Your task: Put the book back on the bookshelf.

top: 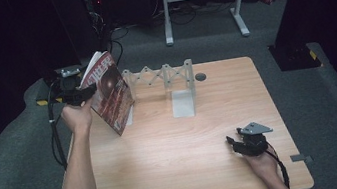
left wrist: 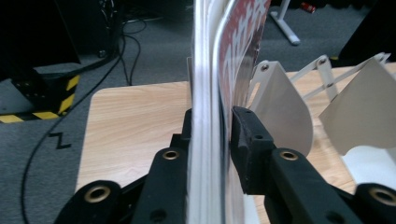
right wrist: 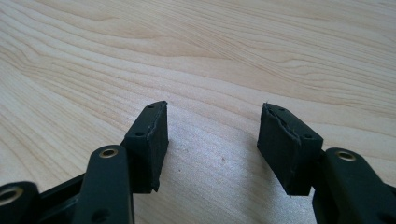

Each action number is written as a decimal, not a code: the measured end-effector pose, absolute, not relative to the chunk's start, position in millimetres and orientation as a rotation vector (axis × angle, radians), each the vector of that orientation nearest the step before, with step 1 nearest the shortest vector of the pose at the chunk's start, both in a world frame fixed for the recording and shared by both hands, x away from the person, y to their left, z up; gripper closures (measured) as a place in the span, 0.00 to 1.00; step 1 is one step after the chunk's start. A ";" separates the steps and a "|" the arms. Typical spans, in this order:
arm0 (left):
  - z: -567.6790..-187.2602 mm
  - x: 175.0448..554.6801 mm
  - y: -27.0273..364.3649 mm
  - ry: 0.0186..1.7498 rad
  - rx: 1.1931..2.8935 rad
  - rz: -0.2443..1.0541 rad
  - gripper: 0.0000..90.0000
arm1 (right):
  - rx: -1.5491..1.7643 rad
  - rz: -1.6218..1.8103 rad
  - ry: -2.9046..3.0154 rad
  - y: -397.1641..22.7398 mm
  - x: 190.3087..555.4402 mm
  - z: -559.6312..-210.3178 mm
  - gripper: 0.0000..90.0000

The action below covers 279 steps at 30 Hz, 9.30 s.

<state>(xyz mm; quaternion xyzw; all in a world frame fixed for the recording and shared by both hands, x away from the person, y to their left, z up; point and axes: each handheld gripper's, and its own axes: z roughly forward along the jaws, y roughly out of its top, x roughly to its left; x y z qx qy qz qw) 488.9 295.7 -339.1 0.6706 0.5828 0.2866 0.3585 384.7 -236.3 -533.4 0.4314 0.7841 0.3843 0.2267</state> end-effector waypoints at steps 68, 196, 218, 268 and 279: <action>-343.9 424.5 308.6 1.459 1.589 0.725 0.47 | 1.182 1.059 2.163 -236.4 384.3 -533.5 0.48; -375.6 372.4 253.8 1.253 1.650 0.579 0.41 | 1.179 1.059 2.165 -236.3 384.2 -533.5 0.47; -390.0 370.8 233.8 1.206 1.668 0.535 0.41 | 1.176 1.058 2.165 -236.4 384.3 -533.5 0.47; -424.2 375.6 193.9 1.175 1.746 0.451 0.41 | 1.170 1.057 2.165 -236.4 384.2 -533.5 0.47; -432.9 377.7 186.8 1.178 1.775 0.429 0.40 | 1.170 1.058 2.164 -236.4 384.1 -533.6 0.47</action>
